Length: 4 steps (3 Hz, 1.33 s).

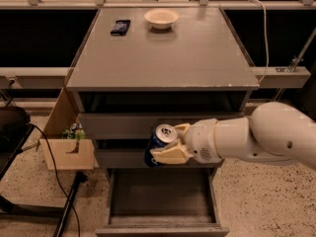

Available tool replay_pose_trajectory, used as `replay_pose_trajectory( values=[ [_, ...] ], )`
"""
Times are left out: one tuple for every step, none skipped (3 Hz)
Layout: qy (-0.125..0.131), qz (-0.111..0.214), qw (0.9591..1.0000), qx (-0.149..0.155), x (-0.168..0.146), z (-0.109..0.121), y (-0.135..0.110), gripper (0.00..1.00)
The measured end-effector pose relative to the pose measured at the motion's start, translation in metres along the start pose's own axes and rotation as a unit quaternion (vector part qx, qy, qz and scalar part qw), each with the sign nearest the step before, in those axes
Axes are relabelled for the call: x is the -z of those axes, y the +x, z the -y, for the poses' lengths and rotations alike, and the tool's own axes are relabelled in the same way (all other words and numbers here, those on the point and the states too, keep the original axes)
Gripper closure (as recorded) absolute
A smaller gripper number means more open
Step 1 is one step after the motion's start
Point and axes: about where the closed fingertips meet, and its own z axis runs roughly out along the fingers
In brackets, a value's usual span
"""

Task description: Place pepsi can into bottom drawer

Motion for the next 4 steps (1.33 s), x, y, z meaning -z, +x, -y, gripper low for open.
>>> replay_pose_trajectory(
  values=[
    [-0.008,0.007,0.9999,0.007,-0.024,-0.001,0.024,1.00],
    [-0.003,-0.016,0.9989,0.044,-0.061,0.001,0.054,1.00],
    [-0.003,-0.016,0.9989,0.044,-0.061,0.001,0.054,1.00],
    [-0.003,-0.025,0.9984,0.050,-0.065,0.005,0.063,1.00]
  ],
)
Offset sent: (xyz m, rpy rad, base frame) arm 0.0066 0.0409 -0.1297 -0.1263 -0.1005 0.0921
